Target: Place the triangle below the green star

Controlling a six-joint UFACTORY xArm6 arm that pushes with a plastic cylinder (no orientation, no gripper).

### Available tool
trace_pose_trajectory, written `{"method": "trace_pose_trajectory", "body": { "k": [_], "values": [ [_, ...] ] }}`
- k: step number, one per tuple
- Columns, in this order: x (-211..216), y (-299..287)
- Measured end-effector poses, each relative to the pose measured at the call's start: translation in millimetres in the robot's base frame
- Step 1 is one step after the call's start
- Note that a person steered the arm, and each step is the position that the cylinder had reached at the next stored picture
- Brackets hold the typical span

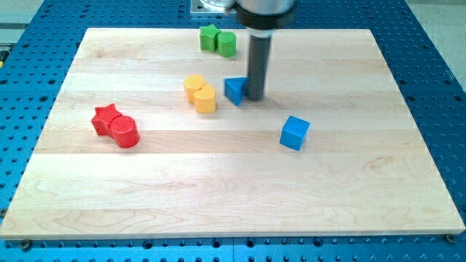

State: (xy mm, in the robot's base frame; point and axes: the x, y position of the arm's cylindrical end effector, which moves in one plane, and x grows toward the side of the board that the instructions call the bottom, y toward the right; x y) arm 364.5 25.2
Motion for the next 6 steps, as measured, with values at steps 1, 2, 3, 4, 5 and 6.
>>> {"method": "trace_pose_trajectory", "body": {
  "k": [1,2,3,4,5,6],
  "values": [
    [-4.8,1.0],
    [28.6,12.9],
    [14.1,-25.3],
    [0.1,-45.3],
    [-48.5,-50.1],
    [-32.0,-29.4]
  ]
}}
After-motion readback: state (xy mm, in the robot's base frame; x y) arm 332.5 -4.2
